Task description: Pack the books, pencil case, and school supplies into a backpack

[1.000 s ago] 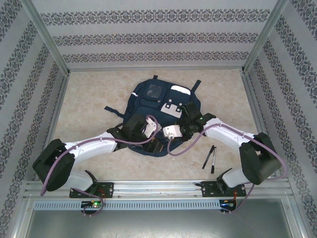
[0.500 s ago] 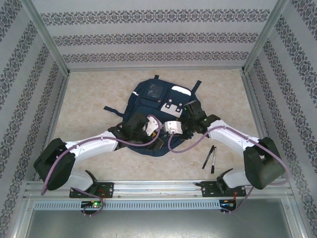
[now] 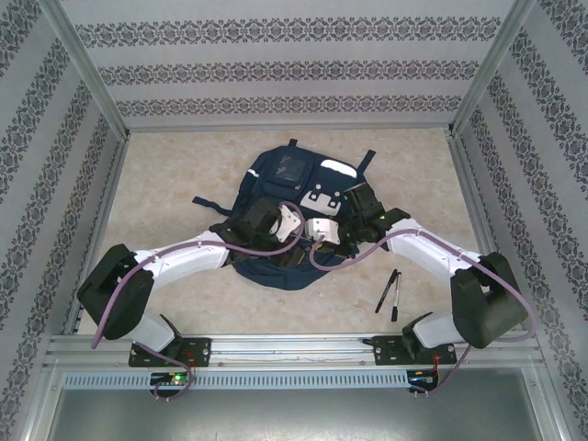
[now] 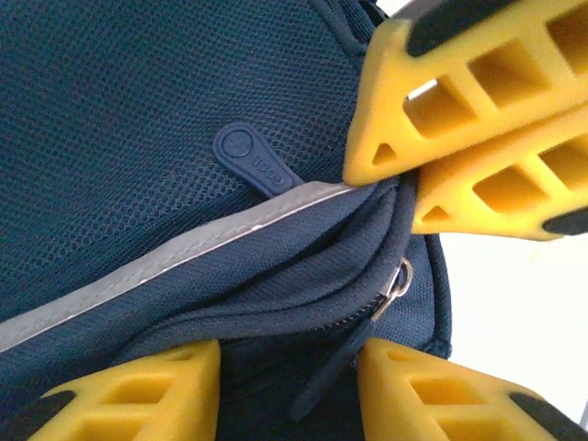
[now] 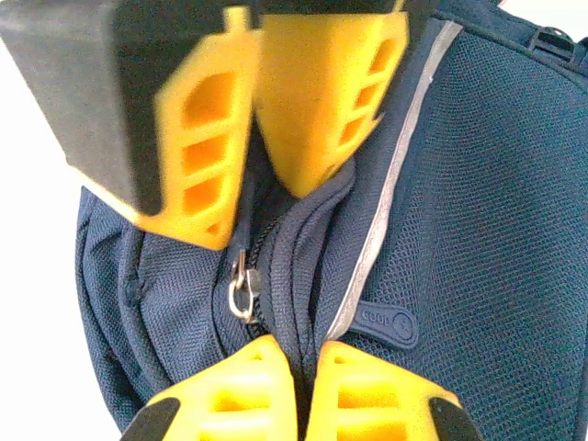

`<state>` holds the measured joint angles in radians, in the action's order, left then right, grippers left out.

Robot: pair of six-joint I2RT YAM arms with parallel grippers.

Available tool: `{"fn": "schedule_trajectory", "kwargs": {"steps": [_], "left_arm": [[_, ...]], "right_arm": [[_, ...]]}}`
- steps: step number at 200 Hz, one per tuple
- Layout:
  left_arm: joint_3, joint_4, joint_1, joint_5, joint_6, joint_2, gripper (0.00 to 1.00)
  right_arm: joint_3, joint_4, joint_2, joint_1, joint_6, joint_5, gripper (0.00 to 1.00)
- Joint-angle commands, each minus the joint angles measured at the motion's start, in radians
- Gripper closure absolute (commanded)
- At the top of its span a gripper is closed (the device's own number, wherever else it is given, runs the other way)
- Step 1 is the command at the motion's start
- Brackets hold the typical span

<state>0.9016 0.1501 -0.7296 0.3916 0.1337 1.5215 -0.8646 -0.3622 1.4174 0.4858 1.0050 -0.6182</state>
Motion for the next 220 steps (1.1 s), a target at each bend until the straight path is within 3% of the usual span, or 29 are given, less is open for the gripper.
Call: {"fn": "schedule_trajectory", "kwargs": {"steps": [1,31,50,64,97,150,220], "left_arm": [[0.049,-0.08,-0.019,0.186,0.053,0.004,0.71],[0.04,-0.062,-0.013,0.169,0.057,0.011,0.8],[0.037,-0.081,-0.013,0.244,0.022,0.017,0.95],[0.034,-0.089,-0.013,0.288,-0.011,0.009,0.99],[0.003,-0.084,-0.002,0.307,-0.108,-0.046,1.0],[-0.056,-0.001,0.128,0.171,-0.046,-0.118,1.0],[-0.142,0.126,0.188,0.103,-0.143,-0.272,1.0]], "right_arm": [[-0.054,0.046,0.006,0.026,-0.037,-0.214,1.0],[-0.057,0.045,0.011,0.028,-0.043,-0.214,1.0],[-0.056,0.046,0.011,0.028,-0.043,-0.215,1.0],[-0.052,0.044,0.009,0.027,-0.041,-0.205,1.0],[-0.043,0.034,-0.007,0.014,-0.029,-0.188,1.0],[-0.003,0.034,-0.044,-0.023,0.023,-0.088,1.0],[0.036,0.029,-0.066,-0.041,0.073,0.027,1.0]]}}
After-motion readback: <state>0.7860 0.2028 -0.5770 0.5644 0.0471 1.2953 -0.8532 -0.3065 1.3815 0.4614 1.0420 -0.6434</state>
